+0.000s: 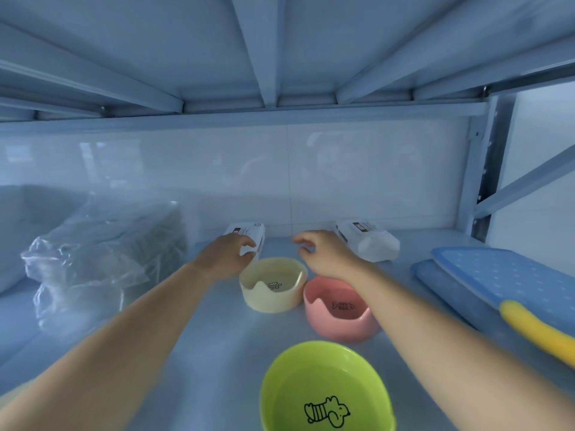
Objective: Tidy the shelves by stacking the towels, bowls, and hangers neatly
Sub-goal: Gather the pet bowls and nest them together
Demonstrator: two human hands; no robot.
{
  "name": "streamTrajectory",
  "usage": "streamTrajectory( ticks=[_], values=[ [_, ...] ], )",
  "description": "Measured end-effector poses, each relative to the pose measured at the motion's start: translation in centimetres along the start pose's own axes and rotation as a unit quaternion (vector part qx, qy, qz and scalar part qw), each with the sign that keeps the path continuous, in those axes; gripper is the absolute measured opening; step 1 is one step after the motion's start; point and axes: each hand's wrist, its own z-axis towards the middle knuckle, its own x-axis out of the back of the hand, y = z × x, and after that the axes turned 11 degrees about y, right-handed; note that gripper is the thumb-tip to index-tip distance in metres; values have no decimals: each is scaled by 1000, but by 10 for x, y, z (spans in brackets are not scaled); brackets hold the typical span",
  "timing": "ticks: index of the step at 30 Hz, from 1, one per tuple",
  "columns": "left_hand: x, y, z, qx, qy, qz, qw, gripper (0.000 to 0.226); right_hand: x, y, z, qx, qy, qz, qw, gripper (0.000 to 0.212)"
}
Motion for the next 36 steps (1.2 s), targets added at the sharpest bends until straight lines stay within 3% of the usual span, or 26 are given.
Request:
streamTrajectory(
  ticks=[3, 6, 18, 21, 23, 26, 28, 36],
  values=[
    [0, -21, -5, -28, -61, 62, 996, 41, -15, -20, -5, 35, -82, -35, 995, 27],
    [-3, -32, -8, -56, -73, 80, 993, 50, -17, -32, -7, 45, -118, -73, 989, 27],
    [6, -44, -8, -78, -109, 96, 986, 58, -19, -37, -17, 0, -97, -75, 993, 22],
    [9, -42, -6, -81, -68, 114, 988, 59, -23, -41, -17, -11, -102, -70, 992, 22],
    [5, -41, -5, -86, -44, 126, 987, 70, -23, -44, -18, -16, -107, -79, 991, 22],
    [-8, -42, -4, -77, -108, 130, 983, 90, -20, -48, -21, -28, -114, -80, 990, 20],
    [-17, -42, -2, -83, -128, 120, 981, 87, -17, -47, -24, -40, -120, -67, 990, 20],
    [-23, -50, -10, -107, -45, 106, 988, 65, -15, -38, -27, -51, -112, -27, 992, 24]
  ],
)
